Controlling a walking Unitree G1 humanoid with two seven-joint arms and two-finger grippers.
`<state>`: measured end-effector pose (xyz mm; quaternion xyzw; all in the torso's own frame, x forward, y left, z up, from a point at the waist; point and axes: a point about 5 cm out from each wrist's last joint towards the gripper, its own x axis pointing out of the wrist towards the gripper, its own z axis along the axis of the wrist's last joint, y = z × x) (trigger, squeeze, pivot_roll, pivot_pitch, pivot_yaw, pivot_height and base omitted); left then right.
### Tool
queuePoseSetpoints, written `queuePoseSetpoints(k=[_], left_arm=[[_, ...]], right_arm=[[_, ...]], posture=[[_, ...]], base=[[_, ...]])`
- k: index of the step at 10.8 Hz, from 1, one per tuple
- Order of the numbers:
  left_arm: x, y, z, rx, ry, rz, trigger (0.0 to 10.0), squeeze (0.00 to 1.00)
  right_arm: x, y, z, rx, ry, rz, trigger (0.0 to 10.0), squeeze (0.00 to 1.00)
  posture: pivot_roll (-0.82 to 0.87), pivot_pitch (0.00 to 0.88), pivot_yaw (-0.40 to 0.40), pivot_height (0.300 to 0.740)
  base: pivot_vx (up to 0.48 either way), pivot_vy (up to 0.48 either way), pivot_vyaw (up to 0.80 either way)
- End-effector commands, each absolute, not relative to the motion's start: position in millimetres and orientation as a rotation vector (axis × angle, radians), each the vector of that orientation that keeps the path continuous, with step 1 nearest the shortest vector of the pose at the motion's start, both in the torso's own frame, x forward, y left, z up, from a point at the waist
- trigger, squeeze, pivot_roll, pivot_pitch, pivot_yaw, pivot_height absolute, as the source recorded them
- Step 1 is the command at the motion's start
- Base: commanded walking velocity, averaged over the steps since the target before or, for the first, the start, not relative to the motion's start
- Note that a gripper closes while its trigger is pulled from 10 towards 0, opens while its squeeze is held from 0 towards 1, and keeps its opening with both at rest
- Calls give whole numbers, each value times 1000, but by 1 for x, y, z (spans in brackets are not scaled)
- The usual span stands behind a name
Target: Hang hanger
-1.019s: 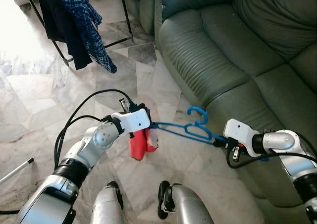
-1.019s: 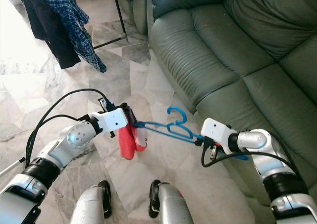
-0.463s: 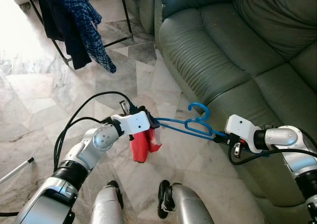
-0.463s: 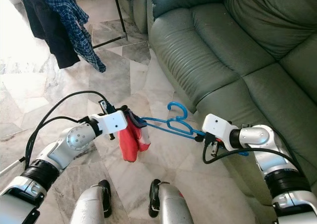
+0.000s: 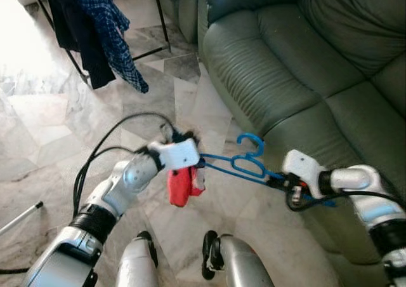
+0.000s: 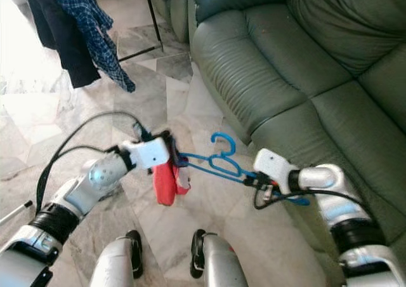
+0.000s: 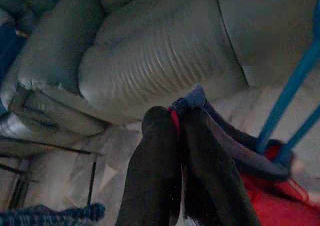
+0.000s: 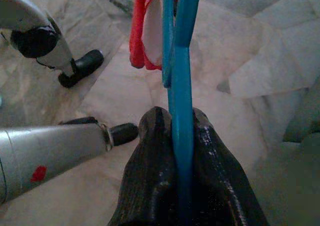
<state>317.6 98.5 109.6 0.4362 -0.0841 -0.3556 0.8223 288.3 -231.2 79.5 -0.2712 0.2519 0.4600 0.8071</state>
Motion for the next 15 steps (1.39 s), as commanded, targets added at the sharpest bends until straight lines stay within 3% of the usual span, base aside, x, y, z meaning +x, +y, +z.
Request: queuePoseSetpoints(k=[1, 5, 6, 7, 8, 9, 10, 12, 14, 15], left_arm=[[315, 89, 121, 900, -226, -777, 10000, 0], [305, 66, 142, 813, -307, -830, 10000, 0], [303, 62, 145, 800, -318, -825, 10000, 0], [303, 66, 145, 818, -304, -805, 10000, 0], [306, 74, 144, 830, -290, -784, 10000, 0], [306, 75, 145, 821, -285, -778, 10000, 0], [306, 75, 136, 851, -267, -785, 10000, 0], [304, 71, 123, 846, -237, -804, 10000, 0], [299, 57, 118, 791, -231, -851, 10000, 0], [293, 45, 104, 750, -184, -899, 10000, 0]], right_arm=[[287, -229, 71, -553, 557, 970, 10000, 0], [311, -207, 59, -462, 498, 750, 10000, 0], [318, -207, 58, -451, 490, 652, 10000, 0], [329, -215, 62, -365, 459, 440, 10000, 0], [341, -236, 75, -107, 369, 114, 10000, 0], [344, -245, 82, 53, 314, -9, 10000, 0], [350, -261, 100, 324, 170, -188, 10000, 0], [360, -259, 121, 431, 36, -227, 10000, 0], [377, -244, 162, 549, -156, -128, 10000, 0], [392, -202, 218, 697, -360, 233, 10000, 0]], posture=[[-60, 285, -76, 740], [-57, 277, -77, 740], [-52, 272, -78, 740], [-49, 267, -82, 740], [-52, 261, -88, 740], [-46, 257, -90, 740], [-47, 255, -89, 740], [-49, 228, -85, 740], [-43, 206, -79, 740], [-42, 194, -76, 740]], base=[[0, 0, 0], [0, 0, 0], [0, 0, 0], [0, 0, 0], [0, 0, 0], [0, 0, 0], [0, 0, 0], [0, 0, 0], [0, 0, 0], [0, 0, 0]])
